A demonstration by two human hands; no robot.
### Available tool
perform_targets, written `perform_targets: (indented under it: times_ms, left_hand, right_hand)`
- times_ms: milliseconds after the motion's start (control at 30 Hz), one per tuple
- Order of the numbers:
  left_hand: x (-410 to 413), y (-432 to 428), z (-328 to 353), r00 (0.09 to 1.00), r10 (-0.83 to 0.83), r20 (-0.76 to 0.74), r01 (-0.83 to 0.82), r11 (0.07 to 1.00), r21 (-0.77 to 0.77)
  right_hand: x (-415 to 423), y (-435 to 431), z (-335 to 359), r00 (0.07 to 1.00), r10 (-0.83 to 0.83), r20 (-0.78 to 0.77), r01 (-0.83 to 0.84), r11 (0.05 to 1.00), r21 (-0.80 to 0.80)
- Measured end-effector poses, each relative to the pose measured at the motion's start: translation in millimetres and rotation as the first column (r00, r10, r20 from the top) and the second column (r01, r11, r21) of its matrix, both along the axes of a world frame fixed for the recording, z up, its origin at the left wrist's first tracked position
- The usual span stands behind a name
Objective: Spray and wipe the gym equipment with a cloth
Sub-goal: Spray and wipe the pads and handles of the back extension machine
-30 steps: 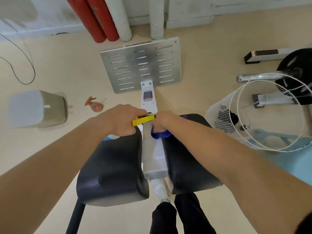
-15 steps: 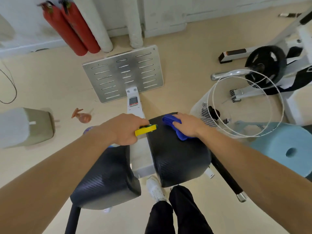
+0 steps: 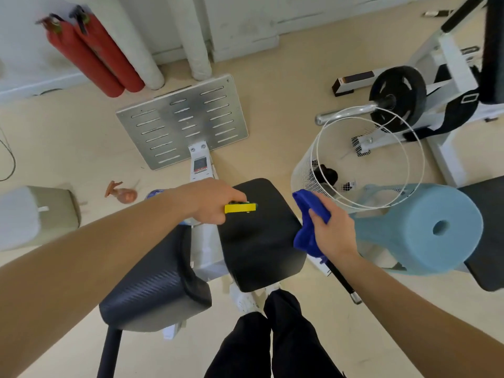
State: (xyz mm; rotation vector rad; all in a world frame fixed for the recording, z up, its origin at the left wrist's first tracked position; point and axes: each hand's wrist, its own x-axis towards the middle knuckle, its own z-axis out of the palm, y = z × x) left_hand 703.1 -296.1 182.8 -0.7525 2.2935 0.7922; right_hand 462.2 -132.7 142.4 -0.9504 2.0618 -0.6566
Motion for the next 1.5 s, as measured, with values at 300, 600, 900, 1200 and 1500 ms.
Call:
perform_targets:
  times_ms: [300,600,900,1200,1500]
  left_hand:
    - [-28.0,-11.0,-22.8,0.994,0.020,0.104,-0.017,0.999,-0.029]
    - [-13.5,-30.0,-44.7,0.988,0.143,0.066,-0.141,0.990,-0.029]
    - [8.7,-41.9,-39.1,0.965,0.258,0.035,-0.258,0.966,-0.015]
    - [38.7,-52.1,-61.9,0.917,0.394,-0.057,-0.394,0.919,0.019]
    - [68.1,-36.3,-51.6,0.910,0.396,-0.122,-0.397,0.918,0.014]
  right_hand:
    - [-25.2,-5.7,1.8,0.977,-0.154,0.147,0.160,0.987,-0.025]
    - [-28.2,-35.6,-10.6,0.971,-0.058,0.233,0.062,0.998,-0.011]
    - [-2.5,-100.3,-26.6,0.833,0.541,0.114,-0.551,0.829,0.093]
    - [50.1,-189.4,-135.6,0.490,0.871,0.023,-0.813,0.448,0.372]
    - [72.9,-130.1,-67.7,0.258,0.965,0.045,-0.942,0.241,0.233]
